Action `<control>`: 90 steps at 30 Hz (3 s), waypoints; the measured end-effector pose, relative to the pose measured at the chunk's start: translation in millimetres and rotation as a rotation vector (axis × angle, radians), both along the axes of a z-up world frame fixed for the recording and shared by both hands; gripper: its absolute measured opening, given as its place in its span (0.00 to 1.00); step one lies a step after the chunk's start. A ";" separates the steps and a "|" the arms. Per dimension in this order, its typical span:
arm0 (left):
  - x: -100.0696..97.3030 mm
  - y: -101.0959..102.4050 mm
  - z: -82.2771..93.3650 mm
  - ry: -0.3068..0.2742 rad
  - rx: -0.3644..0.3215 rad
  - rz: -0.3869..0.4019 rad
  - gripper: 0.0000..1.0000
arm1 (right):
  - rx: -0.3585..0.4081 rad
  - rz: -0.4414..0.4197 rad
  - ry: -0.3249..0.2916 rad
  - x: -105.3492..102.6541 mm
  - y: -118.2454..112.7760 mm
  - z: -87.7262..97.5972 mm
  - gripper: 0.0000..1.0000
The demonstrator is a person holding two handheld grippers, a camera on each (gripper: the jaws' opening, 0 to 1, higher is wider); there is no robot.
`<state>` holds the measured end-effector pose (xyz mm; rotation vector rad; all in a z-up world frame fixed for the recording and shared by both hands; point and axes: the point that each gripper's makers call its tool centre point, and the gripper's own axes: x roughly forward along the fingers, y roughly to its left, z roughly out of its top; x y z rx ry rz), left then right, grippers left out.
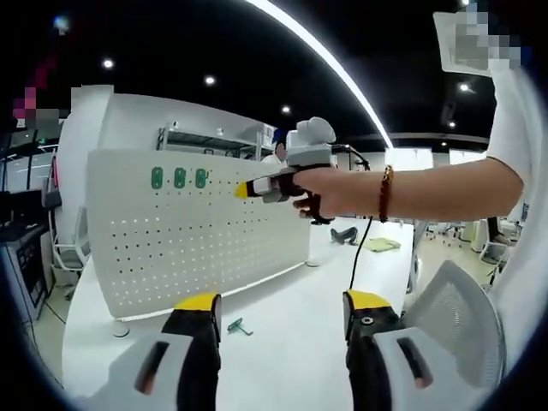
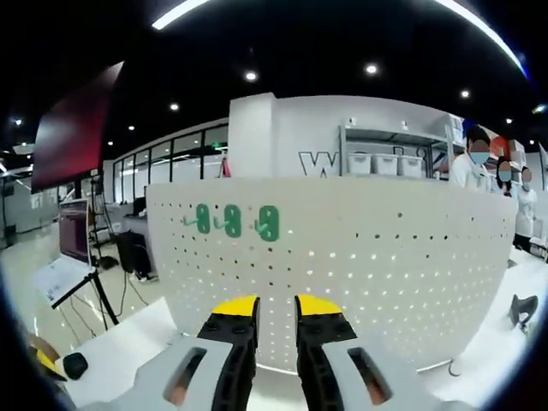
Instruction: Insert the hook assembly into the mounting plate slot until the hook locks in place.
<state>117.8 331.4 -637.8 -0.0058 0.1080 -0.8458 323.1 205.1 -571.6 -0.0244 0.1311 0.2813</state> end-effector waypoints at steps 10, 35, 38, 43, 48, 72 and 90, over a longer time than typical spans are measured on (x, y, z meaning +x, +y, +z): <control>12.2 -18.1 -9.3 0.024 0.043 0.007 0.55 | 0.000 0.059 0.012 -23.5 -19.1 -12.5 0.18; 50.9 -52.1 -38.2 0.079 0.187 -0.006 0.54 | 0.021 0.171 0.034 -77.7 -46.9 -35.0 0.25; 54.9 -52.3 -46.3 0.104 0.234 -0.006 0.52 | 0.030 0.174 0.042 -83.3 -50.0 -39.6 0.25; 60.3 -54.9 -54.9 0.120 0.284 -0.023 0.51 | 0.033 0.174 0.050 -96.3 -56.1 -47.0 0.25; 70.2 -58.5 -65.2 0.123 0.363 -0.044 0.49 | 0.054 0.165 0.056 -104.3 -68.8 -51.6 0.26; 116.2 -66.9 -112.5 0.214 0.521 -0.138 0.47 | 0.076 0.109 0.095 -123.8 -107.7 -75.3 0.27; 136.4 -70.4 -146.5 0.242 0.671 -0.215 0.40 | 0.106 0.106 0.145 -138.0 -111.2 -94.5 0.28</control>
